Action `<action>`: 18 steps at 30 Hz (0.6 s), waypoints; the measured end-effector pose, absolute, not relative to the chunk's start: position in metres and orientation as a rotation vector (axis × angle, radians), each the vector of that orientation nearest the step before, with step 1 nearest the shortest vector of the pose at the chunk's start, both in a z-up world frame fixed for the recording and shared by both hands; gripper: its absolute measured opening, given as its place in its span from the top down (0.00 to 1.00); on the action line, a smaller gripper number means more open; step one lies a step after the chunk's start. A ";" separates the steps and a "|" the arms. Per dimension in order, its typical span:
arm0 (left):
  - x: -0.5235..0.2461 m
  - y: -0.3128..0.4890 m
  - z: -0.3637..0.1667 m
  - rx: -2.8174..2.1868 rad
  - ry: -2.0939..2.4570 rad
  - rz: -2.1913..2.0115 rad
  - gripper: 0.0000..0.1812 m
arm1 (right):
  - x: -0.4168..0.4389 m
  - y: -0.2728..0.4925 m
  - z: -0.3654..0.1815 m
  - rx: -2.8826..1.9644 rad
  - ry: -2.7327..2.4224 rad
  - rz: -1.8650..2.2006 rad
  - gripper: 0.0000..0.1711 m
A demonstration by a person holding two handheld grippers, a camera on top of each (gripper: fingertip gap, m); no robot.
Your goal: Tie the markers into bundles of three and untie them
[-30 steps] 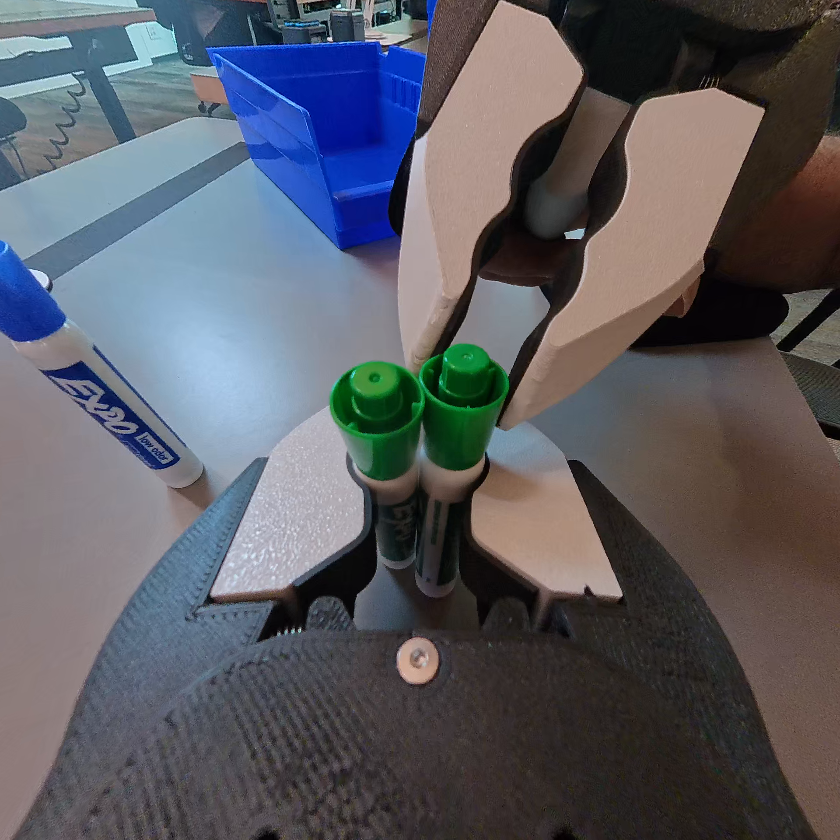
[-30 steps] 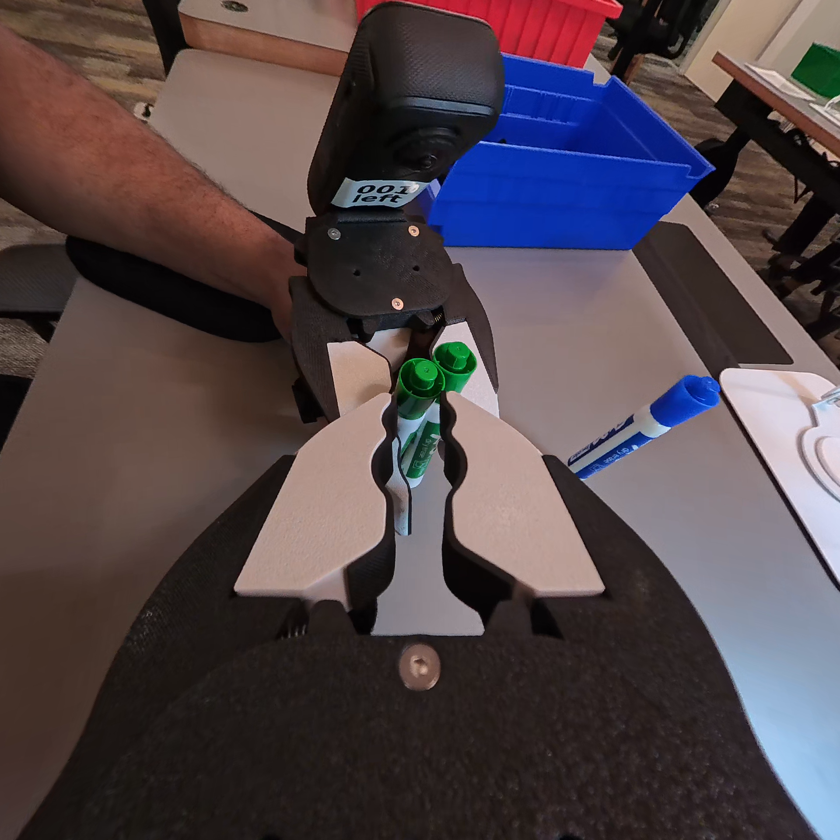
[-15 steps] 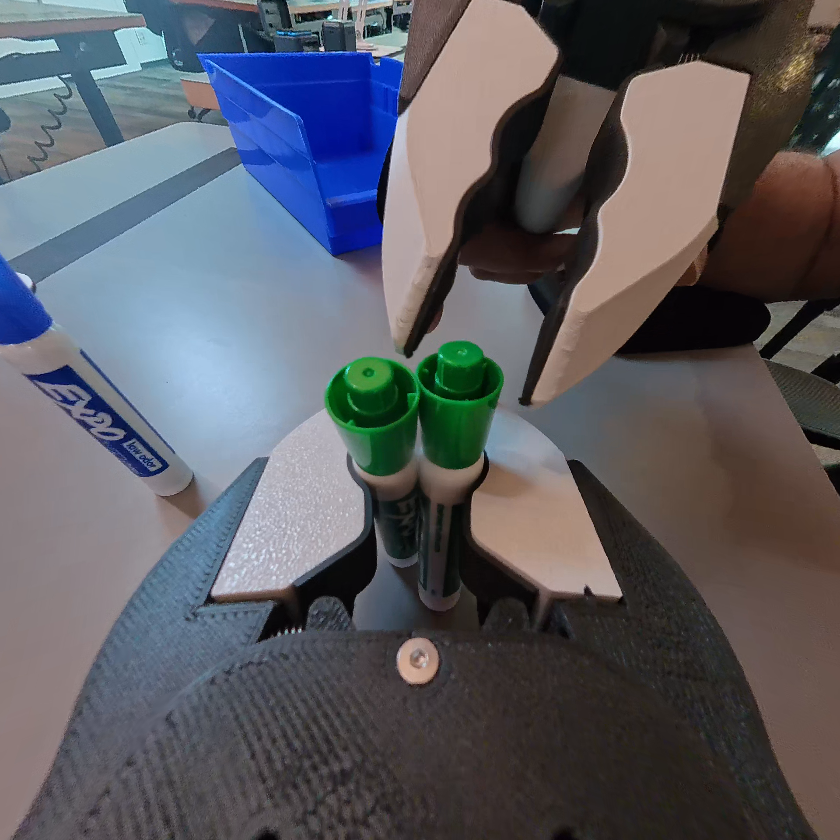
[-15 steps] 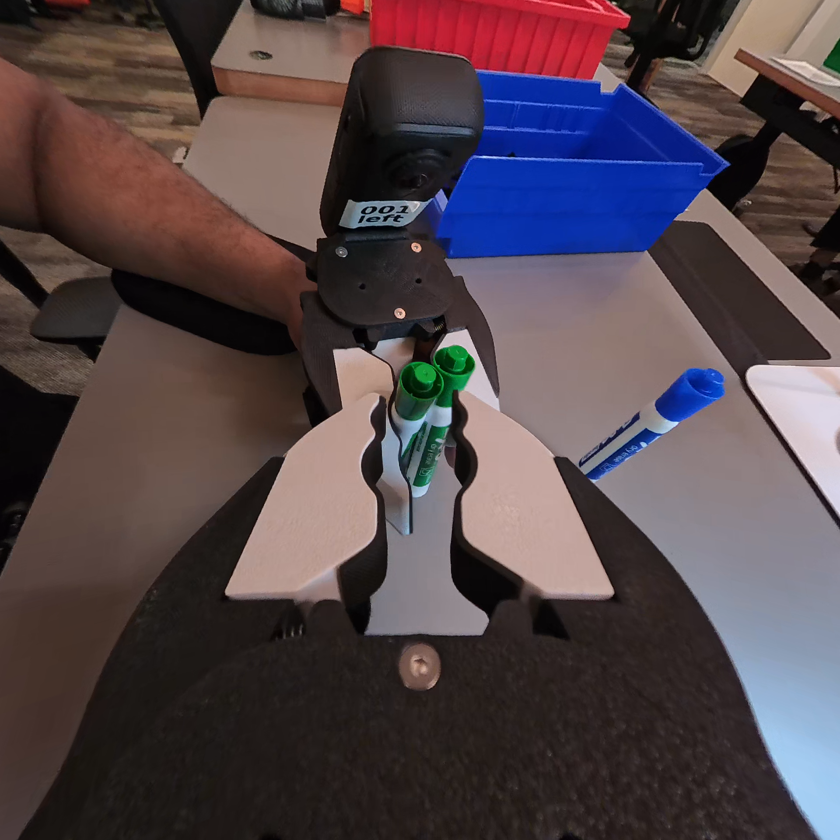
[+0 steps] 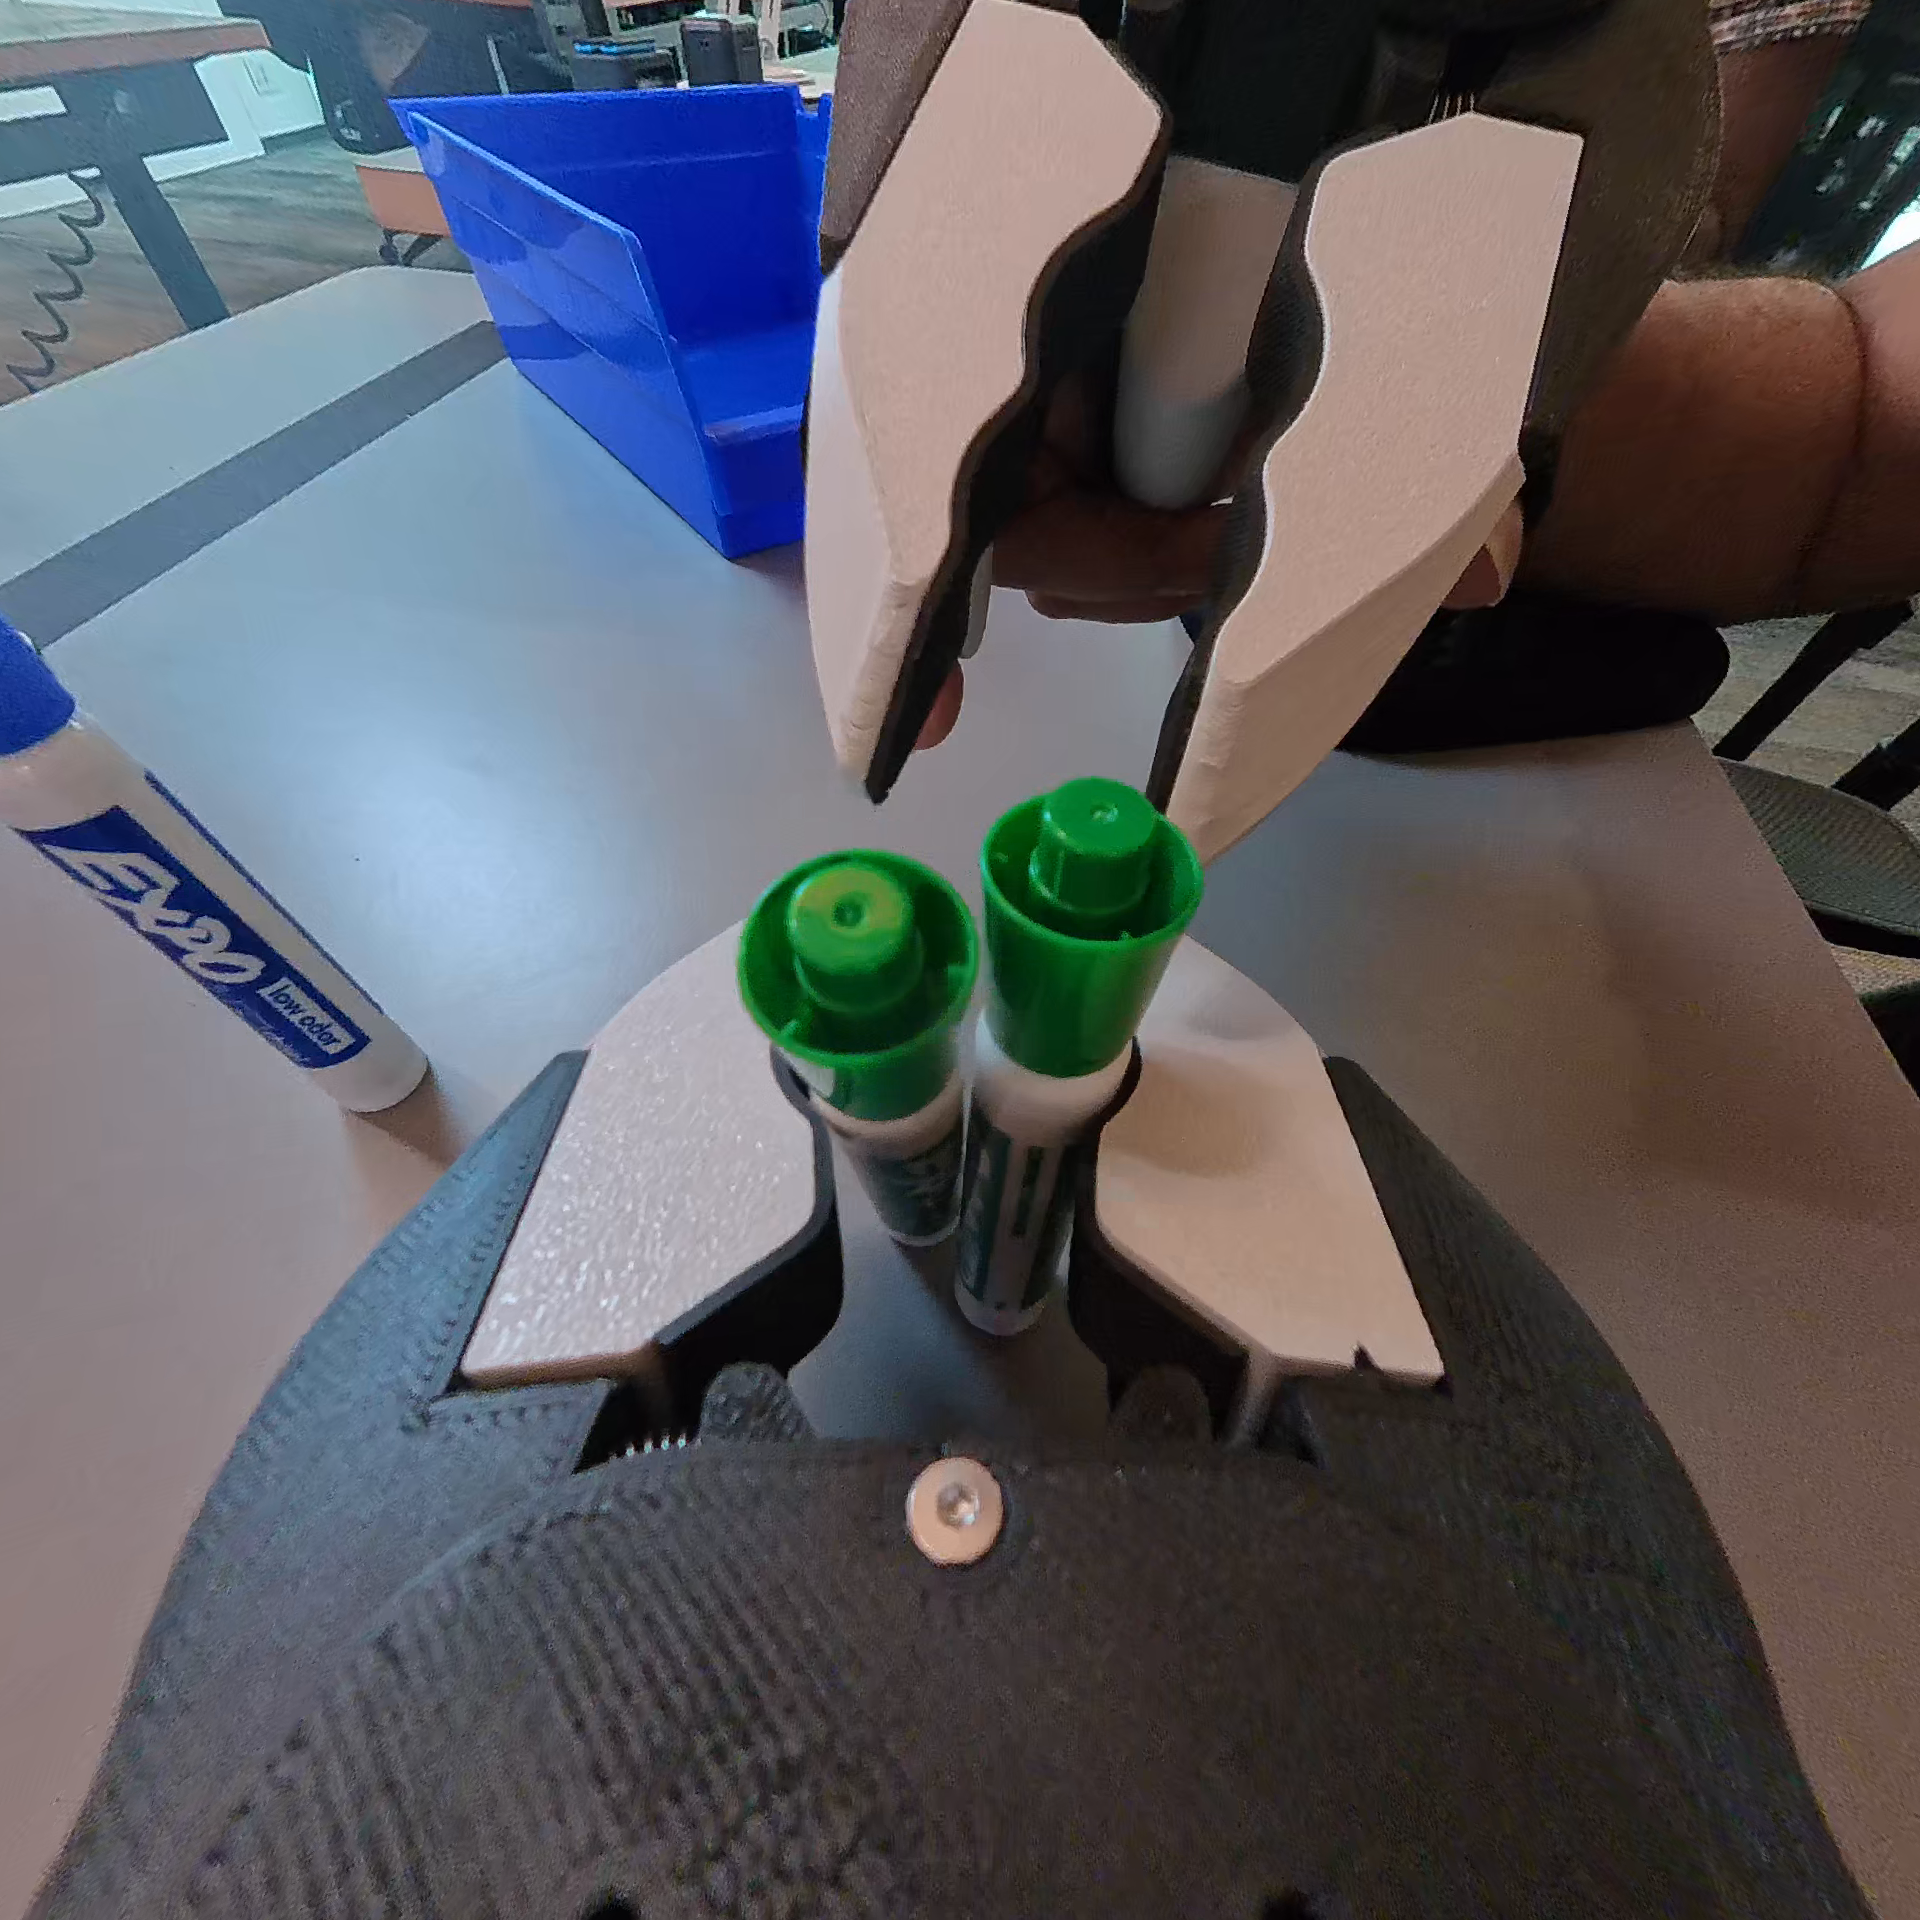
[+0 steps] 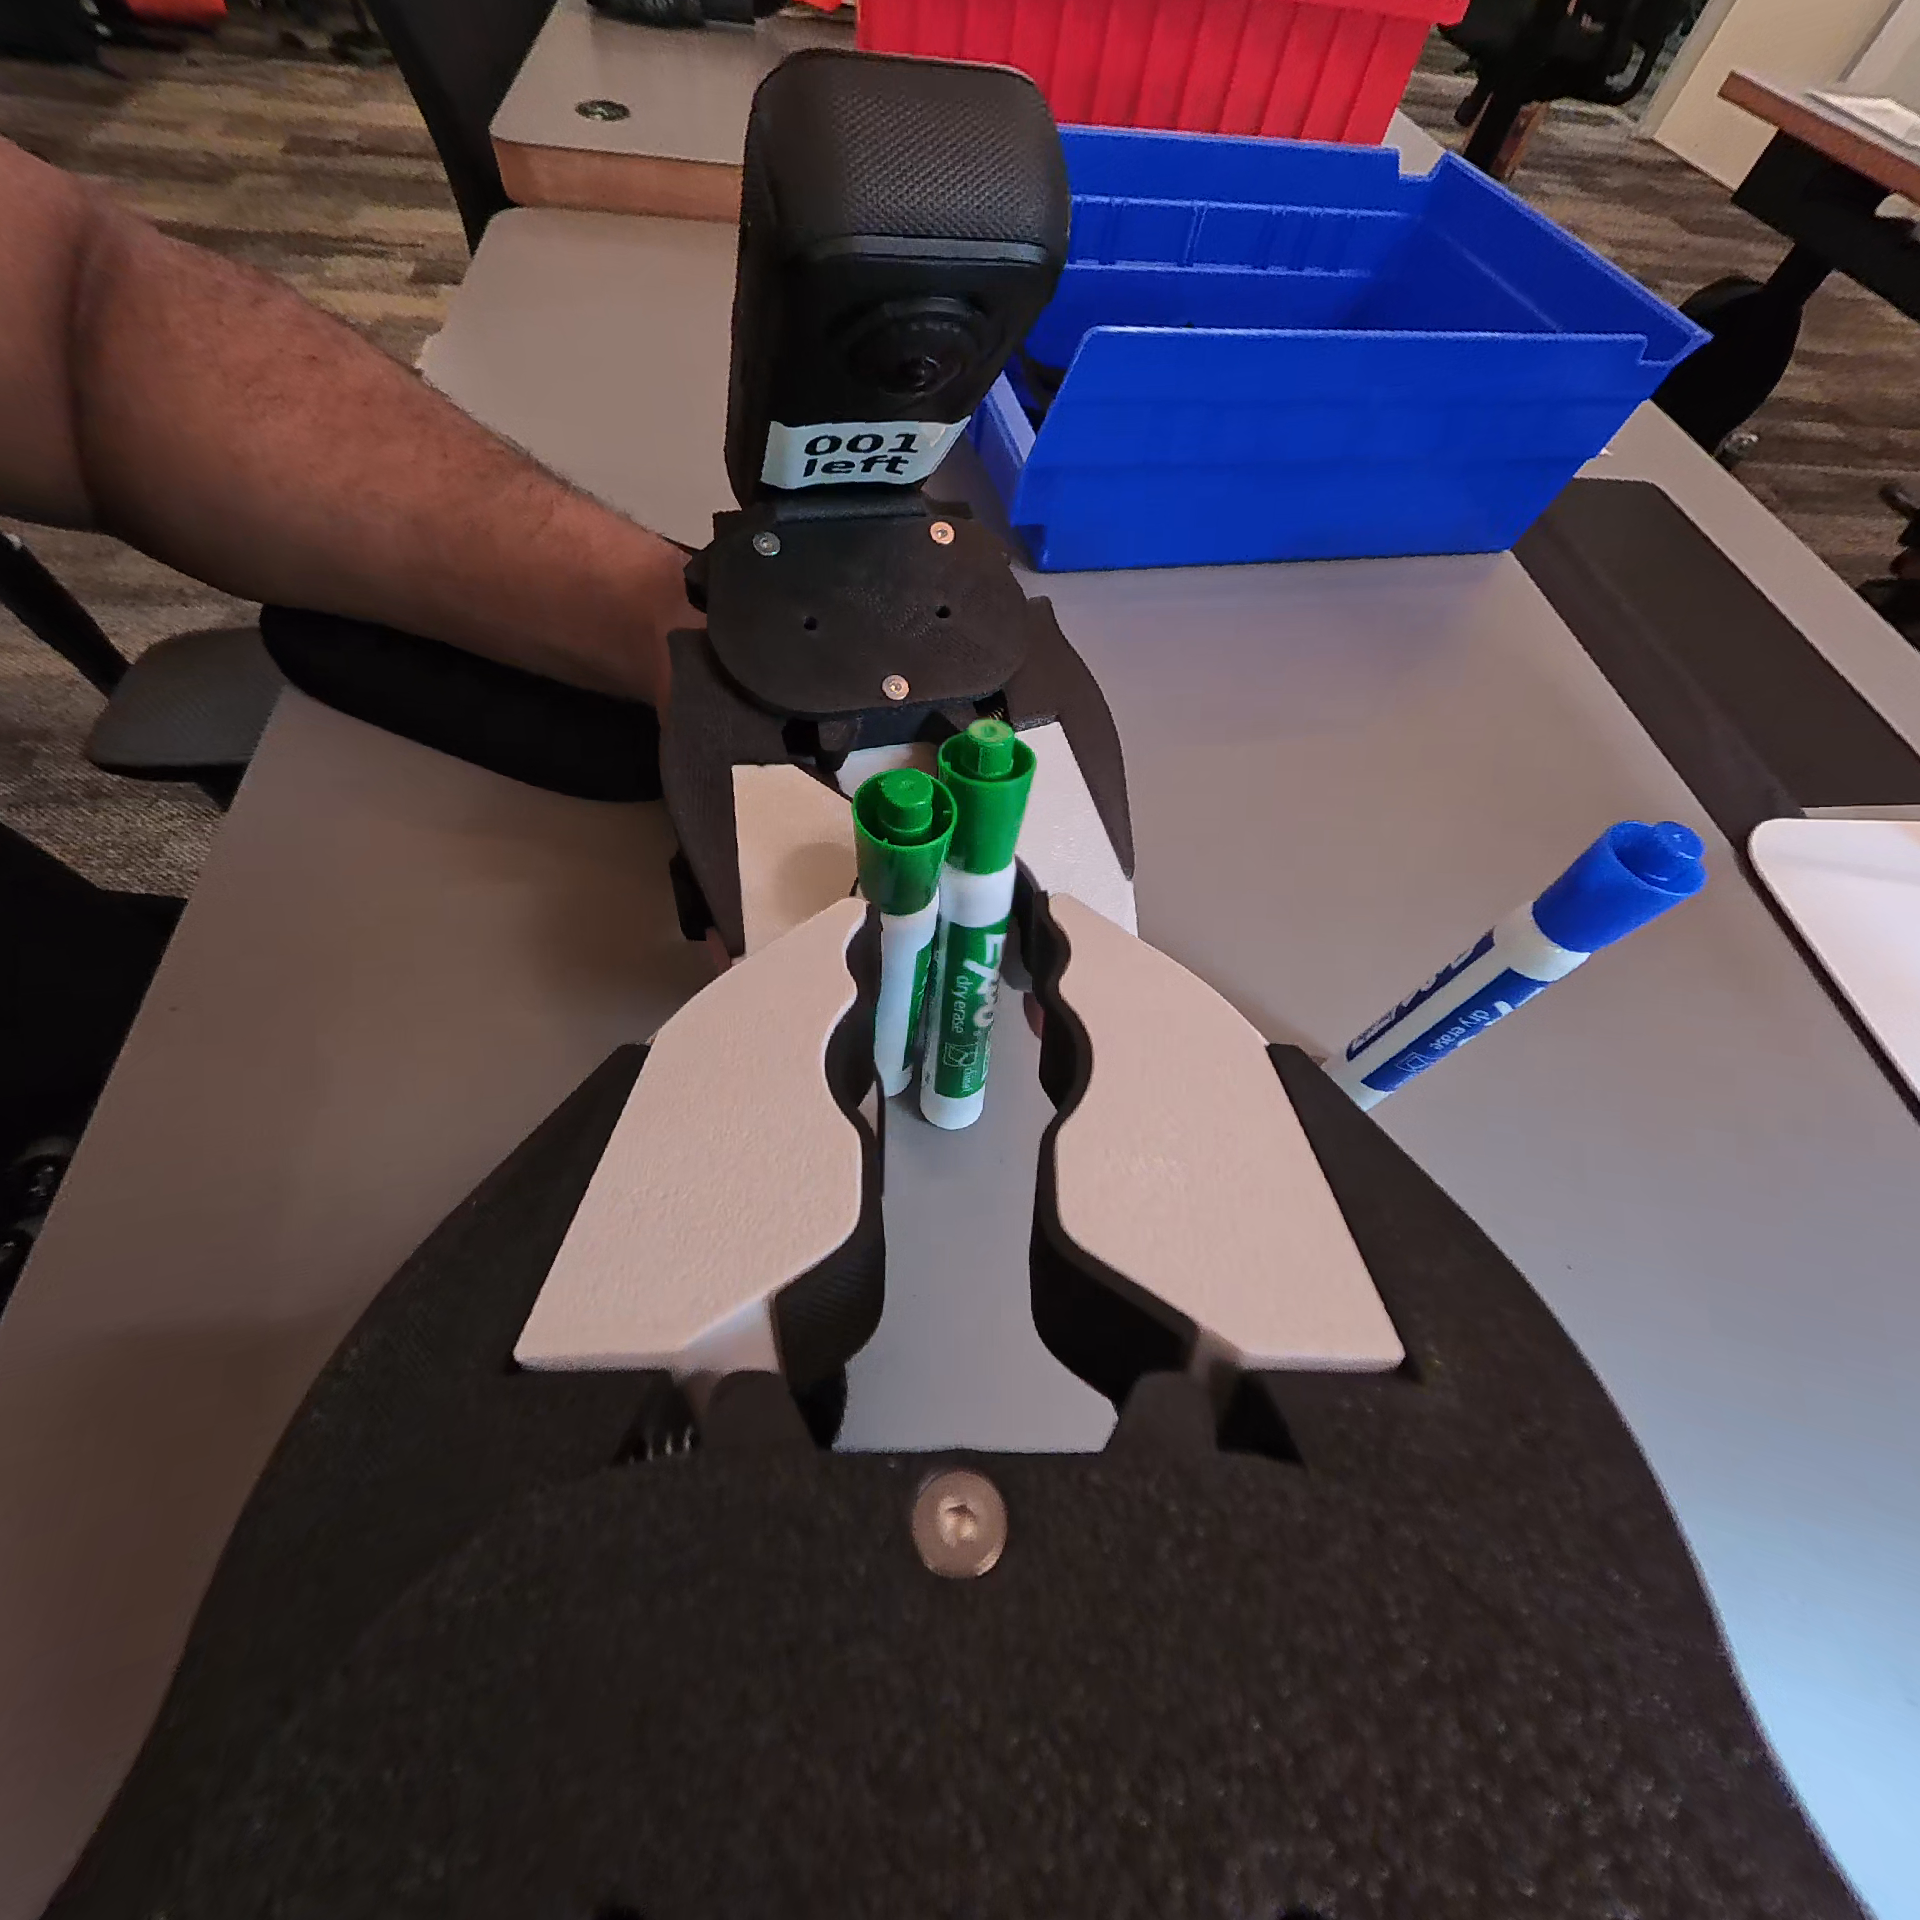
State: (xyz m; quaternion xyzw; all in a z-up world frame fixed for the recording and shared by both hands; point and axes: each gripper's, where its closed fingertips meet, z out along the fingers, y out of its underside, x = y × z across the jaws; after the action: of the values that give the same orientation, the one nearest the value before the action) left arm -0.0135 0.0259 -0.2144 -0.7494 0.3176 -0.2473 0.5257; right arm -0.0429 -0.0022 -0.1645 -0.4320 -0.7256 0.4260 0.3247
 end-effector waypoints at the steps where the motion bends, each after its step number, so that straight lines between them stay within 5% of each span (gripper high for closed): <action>1: -0.014 0.026 -0.215 -1.797 0.761 -0.589 0.71 | -0.043 -0.002 -0.164 -1.133 -1.902 1.118 0.83; 18: -0.010 0.024 -0.219 -1.829 0.834 -0.567 0.68 | -0.043 -0.016 -0.168 -1.085 -1.954 1.121 0.84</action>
State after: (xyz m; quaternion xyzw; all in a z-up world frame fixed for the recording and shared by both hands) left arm -0.0101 0.0235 -0.2193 -0.7572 0.3453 -0.2349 0.5022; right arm -0.0427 -0.0157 -0.1682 -0.4119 -0.7417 0.4253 0.3152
